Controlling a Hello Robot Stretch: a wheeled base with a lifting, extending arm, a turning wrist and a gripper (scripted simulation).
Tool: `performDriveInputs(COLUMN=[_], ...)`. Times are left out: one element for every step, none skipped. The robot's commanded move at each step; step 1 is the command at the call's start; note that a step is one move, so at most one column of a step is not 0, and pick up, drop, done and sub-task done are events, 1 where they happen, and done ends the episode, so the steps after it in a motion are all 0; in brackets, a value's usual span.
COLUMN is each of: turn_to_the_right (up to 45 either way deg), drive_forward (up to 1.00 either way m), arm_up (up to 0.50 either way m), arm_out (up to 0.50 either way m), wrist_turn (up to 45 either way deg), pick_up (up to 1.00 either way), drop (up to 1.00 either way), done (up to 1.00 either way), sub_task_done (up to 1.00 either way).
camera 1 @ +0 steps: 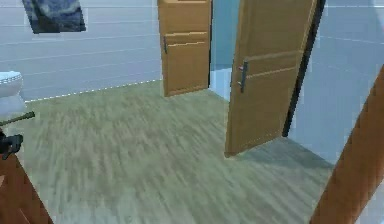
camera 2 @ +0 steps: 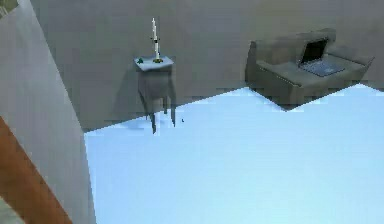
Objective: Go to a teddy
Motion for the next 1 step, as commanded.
performDriveInputs(turn_to_the_right=[0.0], drive_forward=[0.3], arm_up=[0.0], arm_out=[0.0], wrist_turn=[0.0], pick_up=[0.0], drop=[0.0], done=[0.0], sub_task_done=[0.0])
